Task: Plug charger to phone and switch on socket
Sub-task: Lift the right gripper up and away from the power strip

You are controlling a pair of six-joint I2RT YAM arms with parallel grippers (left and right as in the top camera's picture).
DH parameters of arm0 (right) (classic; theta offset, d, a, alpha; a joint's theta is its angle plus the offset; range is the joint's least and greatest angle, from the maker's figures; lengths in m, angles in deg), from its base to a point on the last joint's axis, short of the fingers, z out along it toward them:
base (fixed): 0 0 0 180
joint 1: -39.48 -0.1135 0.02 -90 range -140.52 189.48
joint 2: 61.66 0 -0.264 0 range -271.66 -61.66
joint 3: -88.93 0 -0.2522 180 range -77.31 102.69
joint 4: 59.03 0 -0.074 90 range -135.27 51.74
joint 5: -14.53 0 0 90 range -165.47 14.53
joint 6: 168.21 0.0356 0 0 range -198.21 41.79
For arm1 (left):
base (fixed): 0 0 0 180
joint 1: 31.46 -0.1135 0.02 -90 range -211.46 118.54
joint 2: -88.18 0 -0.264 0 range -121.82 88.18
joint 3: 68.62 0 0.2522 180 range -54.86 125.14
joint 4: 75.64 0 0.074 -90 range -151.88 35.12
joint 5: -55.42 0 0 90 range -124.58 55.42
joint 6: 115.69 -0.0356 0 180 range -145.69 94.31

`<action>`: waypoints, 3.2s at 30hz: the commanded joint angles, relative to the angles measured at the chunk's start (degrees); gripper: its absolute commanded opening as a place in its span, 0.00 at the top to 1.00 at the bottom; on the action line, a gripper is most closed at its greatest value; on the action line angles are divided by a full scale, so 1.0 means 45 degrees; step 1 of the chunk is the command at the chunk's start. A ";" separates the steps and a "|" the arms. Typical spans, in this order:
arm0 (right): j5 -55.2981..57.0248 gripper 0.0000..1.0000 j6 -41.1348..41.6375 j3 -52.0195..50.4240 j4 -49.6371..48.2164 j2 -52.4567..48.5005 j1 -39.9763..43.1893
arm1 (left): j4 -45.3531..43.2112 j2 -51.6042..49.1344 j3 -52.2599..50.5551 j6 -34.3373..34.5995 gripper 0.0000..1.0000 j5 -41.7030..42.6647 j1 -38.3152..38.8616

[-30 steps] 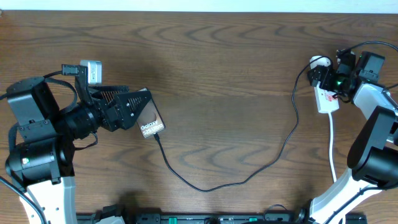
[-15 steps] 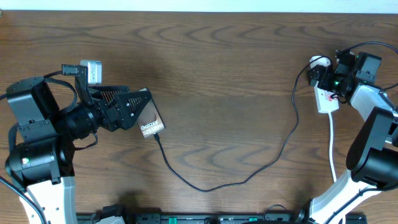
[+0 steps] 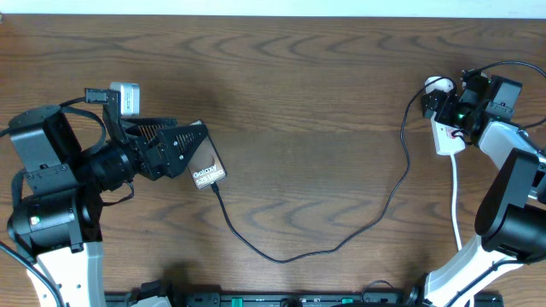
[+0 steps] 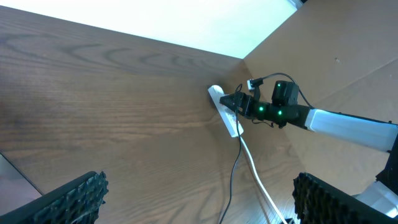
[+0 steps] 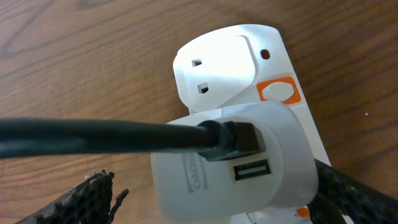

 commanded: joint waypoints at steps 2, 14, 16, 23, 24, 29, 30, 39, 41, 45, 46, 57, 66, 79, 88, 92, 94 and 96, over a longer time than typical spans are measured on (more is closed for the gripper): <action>-0.2866 0.08 0.1370 -0.1331 0.1195 -0.0952 -0.1452 | 0.0024 0.0019 0.0005 -0.0170 0.02 -0.0068 0.0019; -0.2875 0.08 0.1326 -0.1336 0.1598 -0.0952 -0.1690 | 0.0029 0.0019 0.0005 -0.0165 0.02 -0.0068 0.0019; -0.2880 0.08 0.1321 -0.1336 0.1753 -0.0952 -0.1690 | 0.0029 0.0019 0.0005 -0.0170 0.02 -0.0068 0.0019; -0.3201 0.07 0.1321 -0.1423 0.2181 -0.0952 -0.1860 | 0.0029 0.0019 0.0005 -0.0170 0.02 -0.0068 0.0019; -0.3201 0.07 0.1321 -0.1447 0.2191 -0.0952 -0.1948 | 0.0024 0.0019 0.0005 -0.0165 0.02 -0.0068 0.0019; -0.3045 0.05 0.1316 -0.1593 0.2186 -0.0952 -0.2365 | 0.0029 0.0019 0.0005 -0.0170 0.02 -0.0068 0.0019; -0.3045 0.05 0.1321 -0.1593 0.2200 -0.0952 -0.2419 | 0.0029 0.0019 0.0005 -0.0170 0.02 -0.0068 0.0019; -0.2948 0.05 0.1321 -0.1593 0.2152 -0.0952 -0.2497 | 0.0029 0.0019 0.0005 -0.0170 0.02 -0.0068 0.0019; -0.2948 0.04 0.1321 -0.1593 0.2152 -0.0952 -0.2497 | 0.0029 0.0019 0.0005 -0.0170 0.02 -0.0068 0.0019; -0.2939 0.04 0.1316 -0.1593 0.1928 -0.0947 -0.2482 | 0.0029 0.0019 0.0005 -0.0170 0.02 -0.0068 0.0019; -0.2900 0.05 0.1321 -0.1588 0.1812 -0.0947 -0.2458 | 0.0029 0.0019 0.0005 -0.0170 0.02 -0.0068 0.0019; -0.2467 0.04 0.1025 -0.1302 0.1200 -0.0714 -0.1787 | 0.0034 0.0019 0.0005 -0.0170 0.02 -0.0068 0.0019; -0.2477 0.04 0.0544 -0.0719 0.1370 -0.0141 -0.1025 | 0.0034 0.0019 0.0005 -0.0170 0.02 -0.0073 0.0019; -0.2375 0.02 -0.0554 0.0019 0.2210 0.0729 -0.0330 | 0.0029 0.0019 0.0005 -0.0170 0.02 -0.0073 0.0019; -0.1690 0.01 -0.0704 0.0049 0.2584 0.0738 -0.0170 | 0.0029 0.0019 0.0005 -0.0170 0.02 -0.0073 0.0019; -0.1326 0.01 -0.0743 0.0102 0.2900 0.0763 -0.0146 | 0.0024 0.0019 0.0005 -0.0170 0.02 -0.0073 0.0019; -0.0991 0.01 -0.0743 0.0209 0.3206 0.0826 -0.0121 | 0.0024 0.0019 0.0005 -0.0170 0.02 -0.0073 0.0019; -0.0733 0.01 -0.0743 0.0301 0.3449 0.0903 -0.0087 | 0.0024 0.0019 0.0005 -0.0170 0.02 -0.0073 0.0019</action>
